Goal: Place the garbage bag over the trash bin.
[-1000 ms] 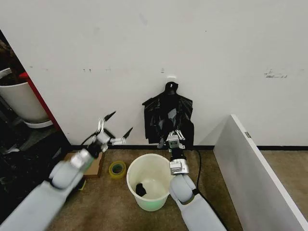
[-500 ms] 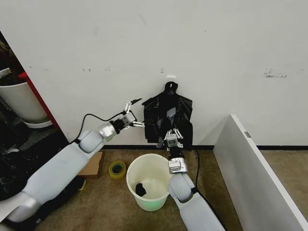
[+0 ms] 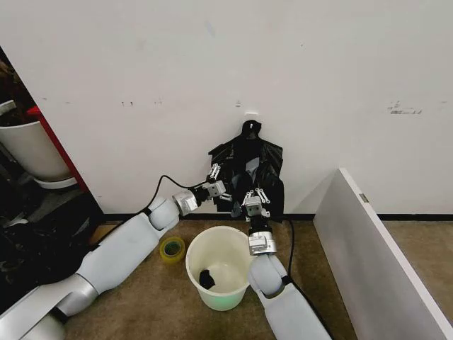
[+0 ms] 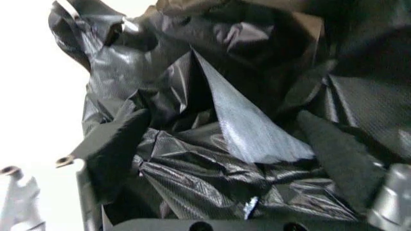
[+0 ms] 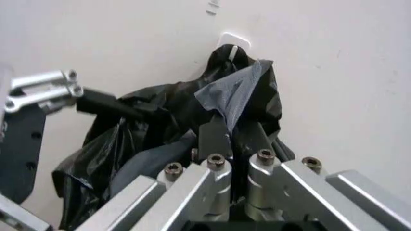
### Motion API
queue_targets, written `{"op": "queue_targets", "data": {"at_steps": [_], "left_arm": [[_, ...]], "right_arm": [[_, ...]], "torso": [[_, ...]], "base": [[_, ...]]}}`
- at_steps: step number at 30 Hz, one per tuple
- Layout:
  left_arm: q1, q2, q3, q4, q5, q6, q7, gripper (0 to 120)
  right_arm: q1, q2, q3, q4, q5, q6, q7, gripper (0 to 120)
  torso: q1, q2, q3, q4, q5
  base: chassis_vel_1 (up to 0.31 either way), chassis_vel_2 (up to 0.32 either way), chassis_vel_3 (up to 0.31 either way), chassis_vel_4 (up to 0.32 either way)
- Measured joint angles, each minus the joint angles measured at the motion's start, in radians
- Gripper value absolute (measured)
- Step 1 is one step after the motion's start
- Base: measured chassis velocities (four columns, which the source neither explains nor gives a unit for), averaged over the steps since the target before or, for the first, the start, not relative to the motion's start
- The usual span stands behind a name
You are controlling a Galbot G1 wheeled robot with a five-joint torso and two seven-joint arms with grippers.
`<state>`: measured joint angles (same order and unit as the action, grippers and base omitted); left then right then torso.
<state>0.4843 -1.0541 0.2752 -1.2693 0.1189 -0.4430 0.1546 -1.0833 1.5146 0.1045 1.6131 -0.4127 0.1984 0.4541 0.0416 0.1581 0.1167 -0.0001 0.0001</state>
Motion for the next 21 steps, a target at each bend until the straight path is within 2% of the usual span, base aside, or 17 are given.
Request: {"op": "queue_targets", "data": {"at_steps": [6, 7, 9, 13, 15, 18, 19, 21], "left_arm": [[0.023, -0.026, -0.018, 0.012, 0.112, 0.035, -0.057, 63], [0.023, -0.026, -0.018, 0.012, 0.112, 0.035, -0.057, 63], [0.028, -0.028, -0.025, 0.011, 0.120, 0.040, -0.069, 54], [0.045, -0.021, -0.043, -0.004, 0.118, 0.053, -0.087, 38], [0.050, -0.018, -0.049, -0.008, 0.112, 0.055, -0.091, 34], [0.064, -0.007, -0.060, -0.026, 0.073, 0.066, -0.099, 19], [0.064, -0.007, -0.060, -0.026, 0.073, 0.066, -0.099, 19], [0.076, -0.002, -0.071, -0.039, 0.038, 0.074, -0.103, 11]], "right_arm": [[0.000, 0.007, -0.014, 0.009, -0.002, 0.000, -0.003, 0], [0.000, 0.007, -0.014, 0.009, -0.002, 0.000, -0.003, 0], [0.000, 0.008, -0.018, 0.012, -0.003, 0.000, -0.003, 0], [-0.001, 0.007, -0.020, 0.015, -0.005, 0.000, -0.005, 0], [-0.002, 0.006, -0.019, 0.015, -0.005, 0.000, -0.005, 0], [-0.005, 0.002, -0.018, 0.016, -0.005, 0.000, -0.005, 0], [-0.005, 0.002, -0.018, 0.016, -0.005, 0.000, -0.005, 0], [-0.006, -0.002, -0.015, 0.015, -0.005, 0.000, -0.005, 0]], "torso": [[0.000, 0.000, 0.000, -0.0001, -0.0002], [0.000, 0.000, 0.000, -0.0001, -0.0002], [0.000, 0.000, 0.000, -0.0003, -0.0002], [0.000, 0.000, 0.000, -0.0002, -0.0001], [0.000, 0.000, 0.000, -0.0001, -0.0001], [0.000, 0.000, 0.000, 0.0000, -0.0001], [0.000, 0.000, 0.000, 0.0000, -0.0001], [0.000, 0.000, 0.000, 0.0000, -0.0002]], "base": [[0.000, 0.000, 0.000, 0.000], [0.000, 0.000, 0.000, 0.000], [0.000, 0.000, 0.000, 0.000], [0.000, 0.000, 0.000, 0.000], [0.000, 0.000, 0.000, 0.000], [0.000, 0.000, 0.000, 0.000], [0.000, 0.000, 0.000, 0.000], [0.000, 0.000, 0.000, 0.000]]}}
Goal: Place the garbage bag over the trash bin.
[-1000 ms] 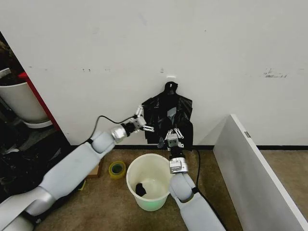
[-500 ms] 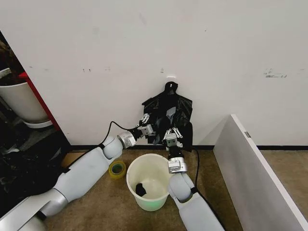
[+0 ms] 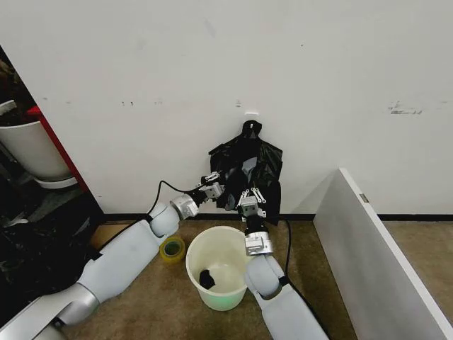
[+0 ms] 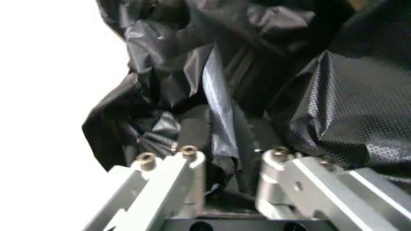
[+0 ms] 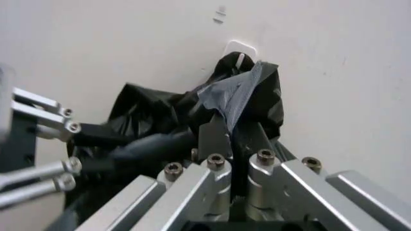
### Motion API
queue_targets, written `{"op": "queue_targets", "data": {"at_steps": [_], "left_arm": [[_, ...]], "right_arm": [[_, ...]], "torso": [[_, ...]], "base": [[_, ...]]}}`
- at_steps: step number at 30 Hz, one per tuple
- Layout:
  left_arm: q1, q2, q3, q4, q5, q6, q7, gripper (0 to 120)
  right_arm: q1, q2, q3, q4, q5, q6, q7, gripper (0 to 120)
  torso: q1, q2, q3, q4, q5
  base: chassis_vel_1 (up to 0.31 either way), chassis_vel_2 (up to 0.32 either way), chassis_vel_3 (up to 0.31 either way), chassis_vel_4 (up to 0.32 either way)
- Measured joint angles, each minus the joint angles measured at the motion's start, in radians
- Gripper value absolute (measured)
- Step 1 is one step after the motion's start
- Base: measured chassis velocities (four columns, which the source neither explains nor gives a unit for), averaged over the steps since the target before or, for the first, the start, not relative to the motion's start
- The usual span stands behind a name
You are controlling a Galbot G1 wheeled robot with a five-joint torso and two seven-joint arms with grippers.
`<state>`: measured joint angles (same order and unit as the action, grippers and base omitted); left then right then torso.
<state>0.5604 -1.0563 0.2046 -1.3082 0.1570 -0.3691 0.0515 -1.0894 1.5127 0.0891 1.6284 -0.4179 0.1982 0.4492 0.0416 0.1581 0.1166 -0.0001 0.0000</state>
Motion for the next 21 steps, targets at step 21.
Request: {"op": "queue_targets", "data": {"at_steps": [21], "left_arm": [[0.374, -0.086, -0.273, -0.286, -0.546, -0.103, -0.025, 0]], "right_arm": [[-0.054, -0.029, 0.038, -0.001, 0.142, 0.091, -0.007, 0]], "torso": [[0.000, 0.000, 0.000, 0.0001, 0.0001]], "base": [[0.000, 0.000, 0.000, 0.000]]}}
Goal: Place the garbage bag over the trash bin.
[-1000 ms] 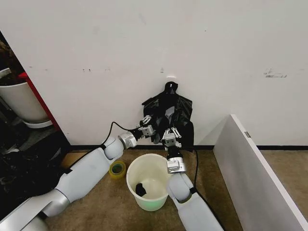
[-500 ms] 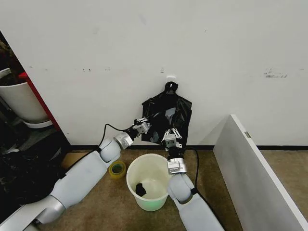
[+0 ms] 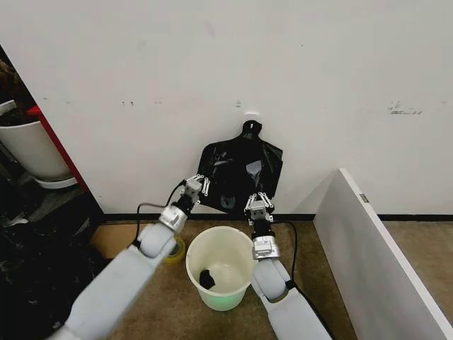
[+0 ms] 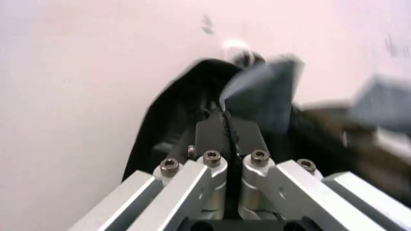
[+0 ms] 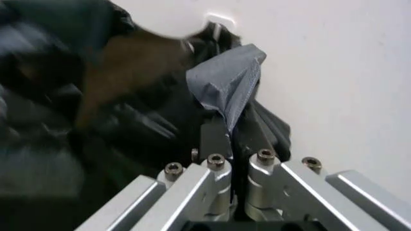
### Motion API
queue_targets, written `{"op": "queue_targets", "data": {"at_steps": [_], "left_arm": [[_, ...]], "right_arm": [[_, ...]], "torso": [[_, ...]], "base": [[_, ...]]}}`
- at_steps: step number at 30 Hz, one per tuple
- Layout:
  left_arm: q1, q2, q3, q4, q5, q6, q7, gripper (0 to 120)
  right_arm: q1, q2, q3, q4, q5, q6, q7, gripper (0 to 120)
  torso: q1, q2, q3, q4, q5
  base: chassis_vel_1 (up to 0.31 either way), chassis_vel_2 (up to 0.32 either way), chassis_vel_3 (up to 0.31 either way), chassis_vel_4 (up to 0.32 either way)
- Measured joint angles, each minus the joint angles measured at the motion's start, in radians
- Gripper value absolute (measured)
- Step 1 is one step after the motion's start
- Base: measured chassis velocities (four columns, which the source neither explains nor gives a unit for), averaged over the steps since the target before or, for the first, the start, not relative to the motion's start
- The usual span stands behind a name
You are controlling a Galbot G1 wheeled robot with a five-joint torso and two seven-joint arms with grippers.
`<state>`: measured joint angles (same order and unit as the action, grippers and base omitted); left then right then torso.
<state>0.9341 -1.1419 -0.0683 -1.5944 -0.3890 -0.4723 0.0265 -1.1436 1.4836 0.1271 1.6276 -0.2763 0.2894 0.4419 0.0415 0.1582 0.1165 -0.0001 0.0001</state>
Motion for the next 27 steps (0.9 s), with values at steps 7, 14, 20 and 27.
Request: {"op": "queue_targets", "data": {"at_steps": [7, 14, 20, 27], "left_arm": [[0.139, -0.076, -0.024, -0.115, -0.098, 0.032, -0.030, 0], [0.275, -0.104, -0.033, -0.181, -0.081, 0.057, -0.092, 0], [0.358, -0.104, -0.052, -0.224, -0.049, 0.066, -0.124, 0], [0.424, -0.070, -0.092, -0.342, -0.064, 0.023, -0.097, 0]], "right_arm": [[-0.097, -0.027, 0.010, 0.102, -0.008, 0.017, 0.029, 0], [-0.232, -0.042, 0.044, 0.189, -0.192, 0.051, 0.071, 0], [-0.308, -0.044, 0.057, 0.226, -0.248, 0.066, 0.101, 0], [-0.373, -0.057, 0.062, 0.332, -0.280, 0.106, 0.103, 0]], "torso": [[0.000, 0.000, 0.000, -0.0004, 0.0001], [0.000, 0.000, 0.000, -0.0003, 0.0000], [0.000, 0.000, 0.000, -0.0002, 0.0000], [0.000, 0.000, 0.000, -0.0002, 0.0000]], "base": [[0.000, 0.000, 0.000, 0.000], [0.000, 0.000, 0.000, 0.000], [0.000, 0.000, 0.000, 0.000], [0.000, 0.000, 0.000, 0.000]]}}
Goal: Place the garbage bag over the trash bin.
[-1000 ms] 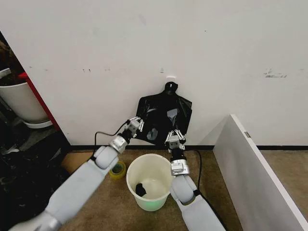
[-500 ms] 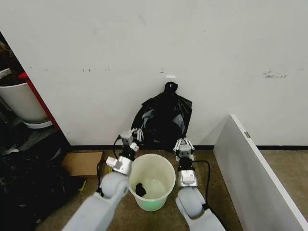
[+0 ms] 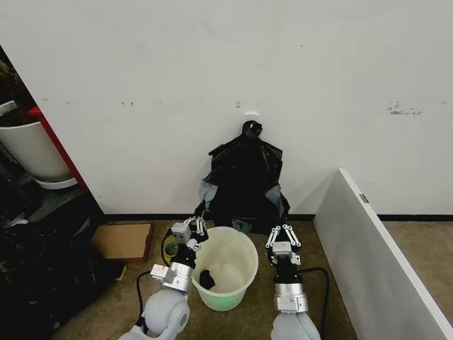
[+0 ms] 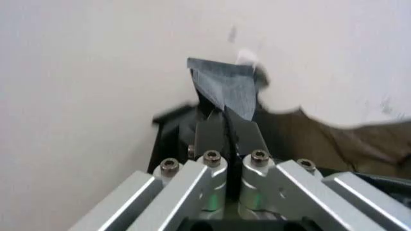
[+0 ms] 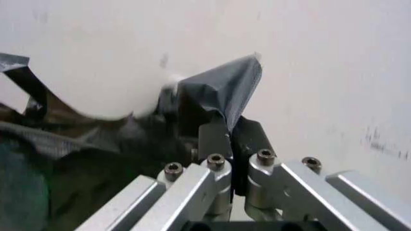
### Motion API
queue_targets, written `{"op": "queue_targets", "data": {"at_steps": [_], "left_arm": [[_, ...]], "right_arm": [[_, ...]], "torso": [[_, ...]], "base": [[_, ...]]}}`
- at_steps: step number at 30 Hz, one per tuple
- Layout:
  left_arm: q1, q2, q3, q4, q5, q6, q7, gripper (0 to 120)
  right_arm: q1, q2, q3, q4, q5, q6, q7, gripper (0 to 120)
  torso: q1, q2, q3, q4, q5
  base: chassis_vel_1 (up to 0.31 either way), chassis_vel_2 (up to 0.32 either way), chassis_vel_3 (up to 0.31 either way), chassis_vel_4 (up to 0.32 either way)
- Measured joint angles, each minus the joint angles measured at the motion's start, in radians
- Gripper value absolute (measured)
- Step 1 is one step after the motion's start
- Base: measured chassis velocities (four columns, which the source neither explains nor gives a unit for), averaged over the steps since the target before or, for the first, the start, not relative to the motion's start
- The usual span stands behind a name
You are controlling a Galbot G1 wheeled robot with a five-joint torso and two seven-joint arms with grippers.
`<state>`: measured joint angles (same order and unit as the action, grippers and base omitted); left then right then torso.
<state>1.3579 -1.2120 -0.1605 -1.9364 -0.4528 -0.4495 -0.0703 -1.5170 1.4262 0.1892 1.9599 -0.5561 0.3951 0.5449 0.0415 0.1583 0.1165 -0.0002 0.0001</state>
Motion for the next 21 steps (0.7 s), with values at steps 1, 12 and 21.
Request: {"op": "queue_targets", "data": {"at_steps": [1, 12, 21], "left_arm": [[0.000, 0.000, 0.000, 0.000, 0.000, 0.000, 0.000, 0], [0.145, 0.058, -0.085, -0.203, -0.027, -0.031, 0.026, 0], [0.179, 0.028, -0.080, -0.127, -0.001, -0.053, 0.025, 0]], "right_arm": [[0.000, 0.000, 0.000, 0.000, 0.000, 0.000, 0.000, 0], [-0.083, -0.023, -0.025, 0.110, -0.011, 0.080, -0.025, 0], [-0.044, -0.007, -0.050, -0.001, -0.004, 0.096, -0.029, 0]], "torso": [[0.000, 0.000, 0.000, 0.0000, 0.0000], [0.000, 0.000, 0.000, 0.0001, -0.0001], [0.000, 0.000, 0.000, 0.0004, -0.0011]], "base": [[0.000, 0.000, 0.000, 0.000], [0.000, 0.000, 0.000, 0.000], [0.000, 0.000, 0.000, 0.000]]}}
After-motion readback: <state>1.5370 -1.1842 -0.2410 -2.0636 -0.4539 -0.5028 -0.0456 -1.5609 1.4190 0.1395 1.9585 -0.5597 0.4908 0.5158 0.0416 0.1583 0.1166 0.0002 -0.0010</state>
